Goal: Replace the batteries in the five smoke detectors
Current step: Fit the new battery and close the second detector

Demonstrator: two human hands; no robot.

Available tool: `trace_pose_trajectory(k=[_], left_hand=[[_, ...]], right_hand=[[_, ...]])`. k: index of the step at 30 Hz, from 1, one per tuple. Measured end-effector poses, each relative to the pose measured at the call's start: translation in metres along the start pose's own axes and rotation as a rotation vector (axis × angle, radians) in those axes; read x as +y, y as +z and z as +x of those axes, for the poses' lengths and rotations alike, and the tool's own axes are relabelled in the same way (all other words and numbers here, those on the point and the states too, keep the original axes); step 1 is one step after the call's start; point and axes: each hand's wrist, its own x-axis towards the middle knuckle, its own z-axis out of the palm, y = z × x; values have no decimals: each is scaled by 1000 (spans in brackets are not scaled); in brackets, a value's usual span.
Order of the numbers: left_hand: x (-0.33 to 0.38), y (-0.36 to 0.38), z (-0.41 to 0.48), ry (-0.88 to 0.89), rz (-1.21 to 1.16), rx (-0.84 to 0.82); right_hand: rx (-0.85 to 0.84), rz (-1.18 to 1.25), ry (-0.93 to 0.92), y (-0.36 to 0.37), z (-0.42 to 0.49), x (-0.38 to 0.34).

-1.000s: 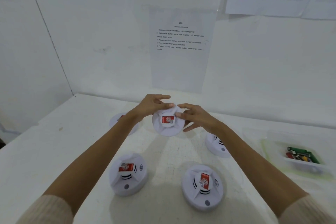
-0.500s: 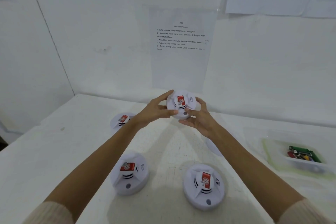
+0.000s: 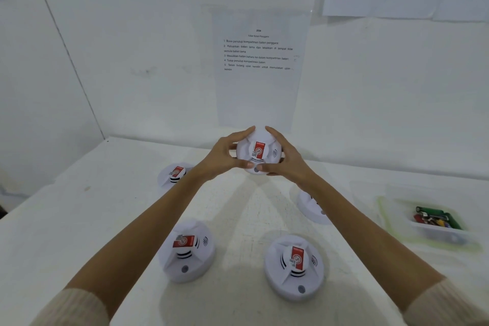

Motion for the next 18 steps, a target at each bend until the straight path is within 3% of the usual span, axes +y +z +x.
trace_pose_trajectory(k=[4, 8, 18], left_hand=[[-4, -1, 3, 20, 59, -5], [-1, -2, 6, 61, 101, 10], [4, -3, 6, 57, 50, 48]], right_hand=[[-5, -162, -29, 1, 10, 1], [18, -33, -3, -6, 8, -1], [-54, -126, -47, -13, 8, -6]])
